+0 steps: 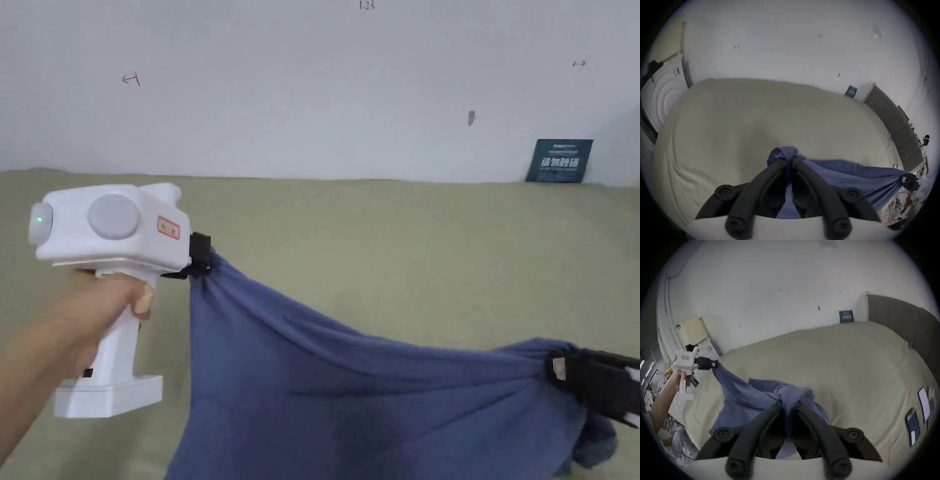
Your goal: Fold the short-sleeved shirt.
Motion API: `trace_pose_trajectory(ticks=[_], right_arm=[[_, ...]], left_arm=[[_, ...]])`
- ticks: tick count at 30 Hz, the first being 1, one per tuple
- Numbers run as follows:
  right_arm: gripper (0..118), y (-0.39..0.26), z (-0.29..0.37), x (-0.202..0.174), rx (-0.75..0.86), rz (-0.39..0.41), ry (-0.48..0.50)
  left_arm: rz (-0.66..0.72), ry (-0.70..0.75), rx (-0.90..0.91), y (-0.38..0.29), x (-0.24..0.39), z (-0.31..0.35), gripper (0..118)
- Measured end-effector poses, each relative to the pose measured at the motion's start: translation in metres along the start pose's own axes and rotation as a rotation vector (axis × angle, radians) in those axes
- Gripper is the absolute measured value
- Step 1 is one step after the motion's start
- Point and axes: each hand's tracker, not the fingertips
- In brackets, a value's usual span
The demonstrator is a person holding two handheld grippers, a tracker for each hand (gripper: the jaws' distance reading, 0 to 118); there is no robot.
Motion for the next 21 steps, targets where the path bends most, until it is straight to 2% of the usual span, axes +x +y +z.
trace_pose_trajectory(ticks=[4, 8, 10, 17, 21], right_arm=[[8, 0.054, 0.0, -0.018, 0.092, 0.064, 0.017], [8, 0.106, -0.005, -0.04, 0.18, 0.141, 0.004], [8, 0.133, -0.008, -0.046, 0.225, 0.17, 0.003], [8, 0.201, -0.023, -0.057, 0.327, 0.201, -0.005], [8, 0.221, -0.033, -0.058, 0.351, 0.181, -0.017]], left_arm=[[0.023, -0.027, 0.106, 0.032, -0.006, 0.045, 6], [-0.043, 0.013, 0.231, 0.059, -0.005, 0.081, 6], [-0.031, 0.007, 0.285, 0.071, -0.005, 0.096, 6], [-0.053, 0.043, 0.384, 0.107, -0.004, 0.131, 6], [-0.016, 0.04, 0.414, 0.128, -0.014, 0.13, 6]])
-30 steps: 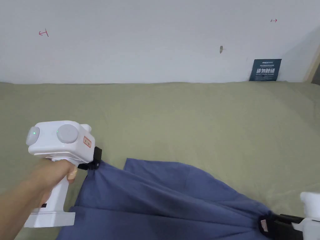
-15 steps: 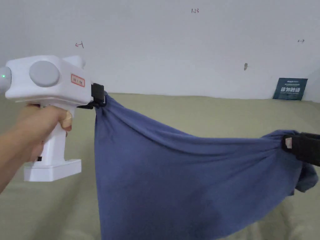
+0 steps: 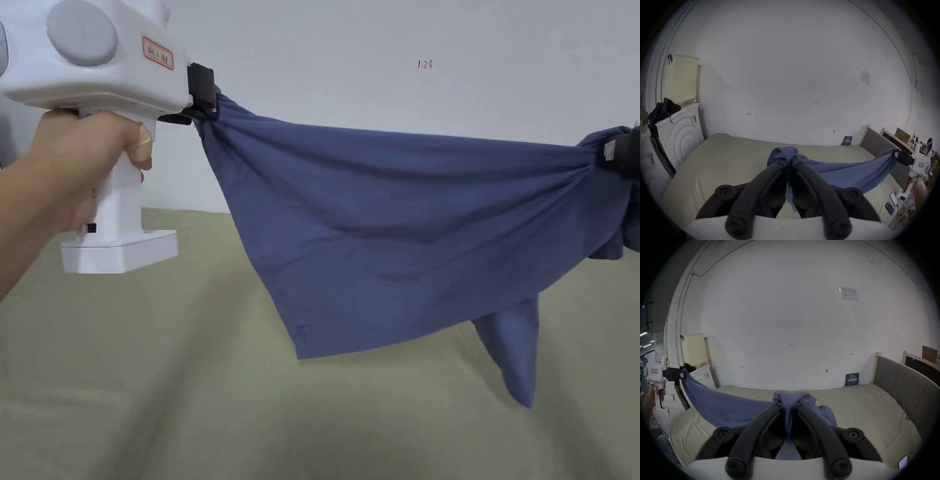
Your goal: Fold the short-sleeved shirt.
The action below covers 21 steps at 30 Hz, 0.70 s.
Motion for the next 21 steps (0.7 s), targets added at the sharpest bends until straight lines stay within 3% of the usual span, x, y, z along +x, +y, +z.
trace_pose_trajectory(ticks=[8, 21], right_arm=[[8, -0.029, -0.021, 0.0, -0.052, 0.023, -0.019], [8, -0.136, 0.008, 0.02, -0.214, -0.05, -0.017]], left_arm=[[0.001, 0.017, -0.025, -0.026, -0.004, -0.009, 6], [0.072, -0.002, -0.204, -0.151, -0.008, 0.011, 6]])
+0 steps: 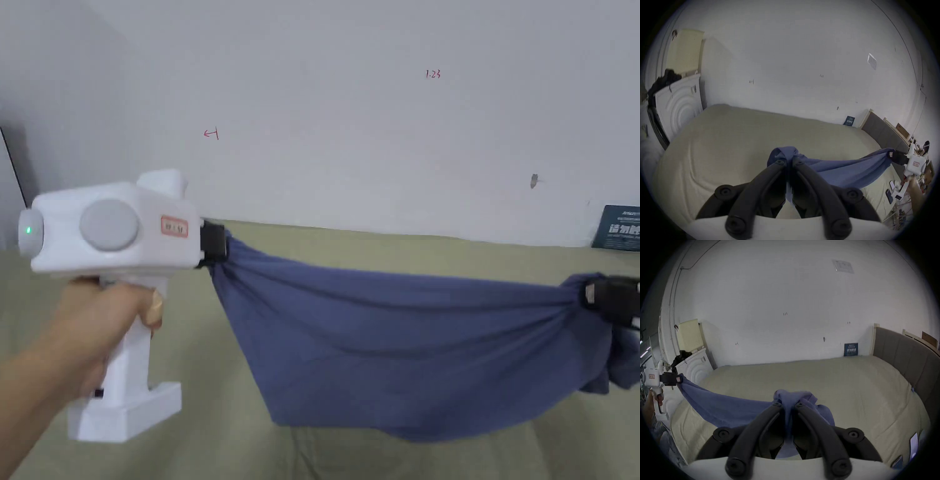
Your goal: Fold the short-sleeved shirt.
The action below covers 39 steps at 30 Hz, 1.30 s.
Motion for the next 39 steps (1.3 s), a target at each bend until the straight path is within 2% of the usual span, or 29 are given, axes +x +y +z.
trace_pose_trajectory(ticks=[9, 15, 17, 20, 23, 26, 28, 29, 30, 31, 32, 33, 35, 39], right_arm=[[8, -0.096, 0.061, 0.012, -0.156, -0.021, 0.025], [8, -0.168, 0.097, 0.021, -0.309, -0.109, 0.019], [8, -0.187, 0.107, 0.02, -0.327, -0.1, 0.019], [8, -0.209, 0.121, 0.017, -0.372, -0.1, 0.017], [8, -0.222, 0.127, 0.019, -0.405, -0.154, 0.002], [8, -0.227, 0.126, 0.019, -0.443, -0.139, -0.018], [12, -0.231, 0.13, 0.02, -0.439, -0.142, -0.017], [22, -0.23, 0.131, 0.021, -0.435, -0.144, -0.017], [48, -0.229, 0.134, 0.022, -0.429, -0.142, -0.019], [73, -0.228, 0.141, 0.022, -0.422, -0.14, -0.014], [89, -0.223, 0.148, 0.026, -0.412, -0.146, 0.004], [91, -0.217, 0.158, 0.028, -0.361, -0.164, 0.03], [91, -0.203, 0.179, 0.029, -0.268, -0.165, 0.023], [88, -0.177, 0.213, 0.022, -0.073, -0.098, -0.094]], left_arm=[[0.114, -0.012, -0.111, -0.125, -0.019, 0.055, 6], [0.214, 0.014, -0.233, -0.21, -0.033, 0.09, 6], [0.217, 0.035, -0.269, -0.232, -0.036, 0.099, 6], [0.286, 0.06, -0.325, -0.262, -0.042, 0.112, 6], [0.317, 0.088, -0.382, -0.285, -0.046, 0.12, 6], [0.35, 0.102, -0.417, -0.303, -0.047, 0.121, 6], [0.374, 0.099, -0.425, -0.313, -0.045, 0.121, 7], [0.38, 0.096, -0.427, -0.315, -0.045, 0.122, 8], [0.378, 0.099, -0.428, -0.314, -0.044, 0.124, 22], [0.374, 0.11, -0.42, -0.311, -0.042, 0.128, 50], [0.373, 0.106, -0.407, -0.306, -0.039, 0.135, 83], [0.368, 0.08, -0.353, -0.299, -0.038, 0.144, 106], [0.313, 0.041, -0.209, -0.28, -0.032, 0.163, 106], [0.032, 0.116, 0.028, -0.242, -0.001, 0.194, 104]])
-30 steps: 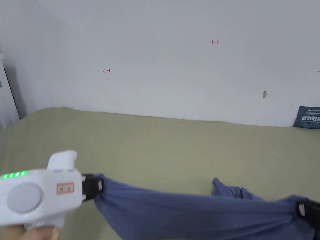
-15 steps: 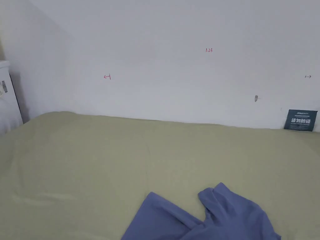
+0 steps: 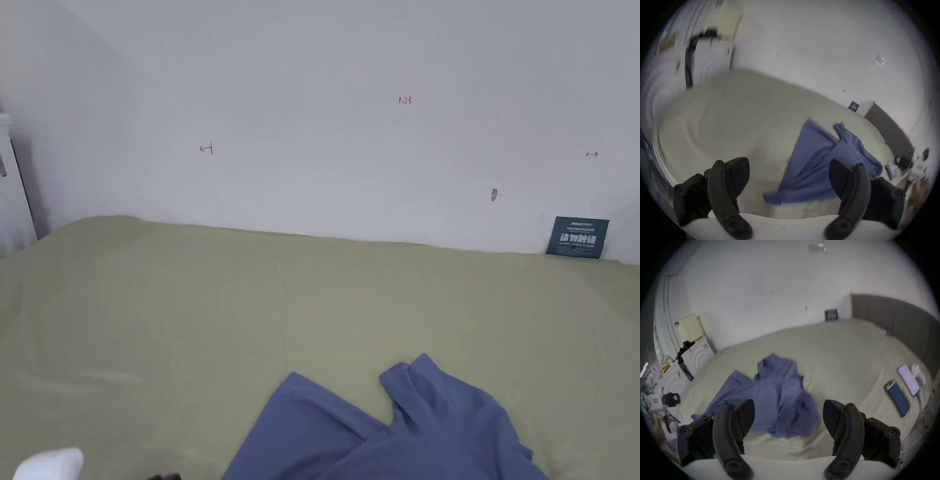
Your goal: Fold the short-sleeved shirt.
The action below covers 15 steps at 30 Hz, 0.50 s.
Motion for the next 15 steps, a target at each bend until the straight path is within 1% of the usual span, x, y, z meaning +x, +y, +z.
trace_pose_trajectory(ticks=[1, 2, 3, 4, 5, 6, 7, 8, 9, 12, 13, 14, 15], right_arm=[[81, 0.003, 0.007, -0.002, 0.038, 0.018, -0.018], [62, 0.006, 0.014, -0.005, 0.071, 0.032, -0.036], [20, 0.007, 0.019, -0.008, 0.096, 0.048, -0.052], [0, 0.008, 0.022, -0.013, 0.1, 0.067, -0.079], [0, 0.009, 0.023, -0.018, 0.093, 0.086, -0.12], [0, 0.009, 0.025, -0.023, 0.095, 0.096, -0.144], [0, 0.009, 0.025, -0.025, 0.071, 0.096, -0.109], [0, 0.008, 0.024, -0.027, 0.06, 0.095, -0.086], [0, 0.007, 0.024, -0.03, 0.056, 0.093, -0.078], [0, 0.004, 0.024, -0.035, 0.045, 0.111, -0.072], [0, 0.003, 0.025, -0.037, 0.044, 0.116, -0.069], [0, 0.003, 0.025, -0.038, 0.039, 0.119, -0.06], [0, 0.003, 0.024, -0.039, 0.032, 0.122, -0.054]], left_arm=[[-0.051, 0.019, 0.051, 0.001, 0.008, 0.004, 101], [-0.096, 0.03, 0.098, 0.005, 0.016, 0.01, 91], [-0.139, 0.037, 0.127, 0.008, 0.024, 0.014, 65], [-0.179, 0.051, 0.126, 0.009, 0.031, 0.015, 32], [-0.203, 0.076, 0.113, 0.008, 0.037, 0.014, 1], [-0.21, 0.095, 0.09, 0.007, 0.042, 0.012, 0], [-0.188, 0.084, 0.084, 0.005, 0.046, 0.012, 0], [-0.175, 0.053, 0.039, 0.006, 0.044, 0.009, 0], [-0.155, 0.018, 0.008, 0.005, 0.041, 0.004, 0], [-0.162, 0.027, -0.017, 0.005, 0.041, 0.003, 0], [-0.172, 0.014, -0.041, 0.01, 0.032, -0.004, 0], [-0.176, -0.023, -0.067, 0.016, 0.025, -0.008, 6], [-0.178, -0.068, -0.107, 0.022, 0.019, -0.014, 6]])
